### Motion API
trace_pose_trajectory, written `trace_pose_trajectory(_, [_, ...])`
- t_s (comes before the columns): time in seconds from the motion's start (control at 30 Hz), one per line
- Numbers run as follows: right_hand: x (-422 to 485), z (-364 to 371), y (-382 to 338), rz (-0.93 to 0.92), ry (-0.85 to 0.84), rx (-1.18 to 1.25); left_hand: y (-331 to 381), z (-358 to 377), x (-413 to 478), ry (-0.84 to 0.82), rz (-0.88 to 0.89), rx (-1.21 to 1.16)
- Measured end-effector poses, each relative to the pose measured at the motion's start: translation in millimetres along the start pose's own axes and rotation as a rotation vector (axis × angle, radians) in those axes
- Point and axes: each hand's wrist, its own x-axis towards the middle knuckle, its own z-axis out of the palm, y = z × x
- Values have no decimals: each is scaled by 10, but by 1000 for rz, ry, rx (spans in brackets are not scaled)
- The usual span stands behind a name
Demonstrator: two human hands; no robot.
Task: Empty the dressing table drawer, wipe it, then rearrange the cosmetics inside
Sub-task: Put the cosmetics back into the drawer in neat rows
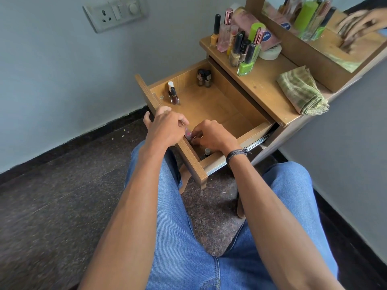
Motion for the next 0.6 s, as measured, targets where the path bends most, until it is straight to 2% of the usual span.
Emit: trace_pose_trajectory(0.6, [6,36,30,-2,20,-51,-34,36,32,50,1,-79])
